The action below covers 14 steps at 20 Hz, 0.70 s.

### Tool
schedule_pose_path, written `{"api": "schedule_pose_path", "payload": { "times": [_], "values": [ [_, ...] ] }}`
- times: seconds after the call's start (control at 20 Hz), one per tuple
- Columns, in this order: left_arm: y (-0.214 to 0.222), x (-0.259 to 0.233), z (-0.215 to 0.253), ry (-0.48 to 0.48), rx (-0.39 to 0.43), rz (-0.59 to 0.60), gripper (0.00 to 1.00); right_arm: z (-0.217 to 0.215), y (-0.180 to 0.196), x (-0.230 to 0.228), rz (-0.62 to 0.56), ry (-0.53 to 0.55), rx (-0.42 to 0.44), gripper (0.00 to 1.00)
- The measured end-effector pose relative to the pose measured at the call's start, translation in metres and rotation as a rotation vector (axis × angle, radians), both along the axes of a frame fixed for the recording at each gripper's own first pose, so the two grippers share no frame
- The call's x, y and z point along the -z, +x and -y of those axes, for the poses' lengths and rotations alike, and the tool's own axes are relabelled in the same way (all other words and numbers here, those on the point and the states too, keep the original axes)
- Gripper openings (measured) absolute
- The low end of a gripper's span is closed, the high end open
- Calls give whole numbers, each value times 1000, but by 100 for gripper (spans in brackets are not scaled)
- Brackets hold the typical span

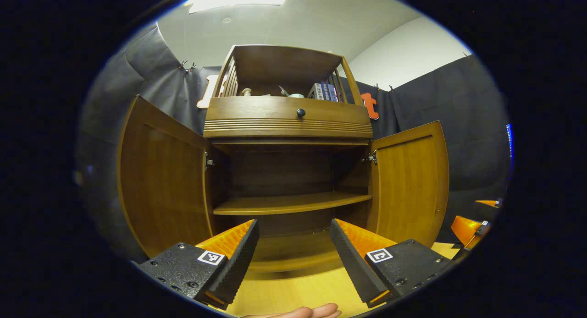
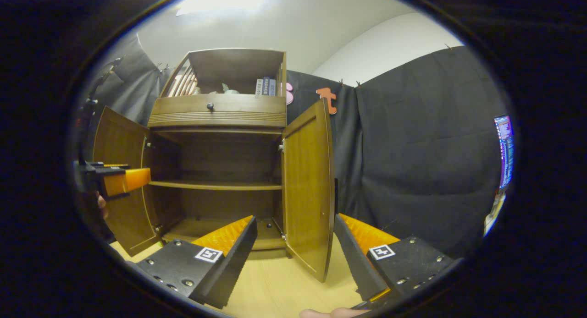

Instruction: Open the right door of the double-door shoe cabinet with the right hand, and open the left door with the left hand.

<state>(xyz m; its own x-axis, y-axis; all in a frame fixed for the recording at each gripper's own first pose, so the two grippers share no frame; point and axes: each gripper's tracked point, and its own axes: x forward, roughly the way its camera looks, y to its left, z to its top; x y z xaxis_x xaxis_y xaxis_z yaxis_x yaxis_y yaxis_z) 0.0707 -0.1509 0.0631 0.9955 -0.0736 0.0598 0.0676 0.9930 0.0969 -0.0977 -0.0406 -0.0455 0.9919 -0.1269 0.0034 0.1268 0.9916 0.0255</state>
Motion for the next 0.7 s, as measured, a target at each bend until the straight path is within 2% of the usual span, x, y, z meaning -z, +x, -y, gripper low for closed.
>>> {"api": "schedule_pose_path", "payload": {
  "times": [0.25, 0.4, 0.5, 0.55, 0.7],
  "values": [
    [18, 10, 38, -27, 49, -34, 97, -10, 18, -34, 35, -63, 13, 100],
    [28, 4, 32, -37, -8, -9, 99, -29, 27, -47, 55, -90, -6, 97],
    [35, -1, 29, -61, -31, 14, 97, -34, 33, -55, 70, -119, 19, 100],
    [39, 3, 27, -65, -41, 7, 99, -38, 35, -59, 78, -125, 34, 97],
    [44, 10, 27, -82, -36, -17, 99, -61, 49, -59, 82, -158, 21, 100]
  ]
}}
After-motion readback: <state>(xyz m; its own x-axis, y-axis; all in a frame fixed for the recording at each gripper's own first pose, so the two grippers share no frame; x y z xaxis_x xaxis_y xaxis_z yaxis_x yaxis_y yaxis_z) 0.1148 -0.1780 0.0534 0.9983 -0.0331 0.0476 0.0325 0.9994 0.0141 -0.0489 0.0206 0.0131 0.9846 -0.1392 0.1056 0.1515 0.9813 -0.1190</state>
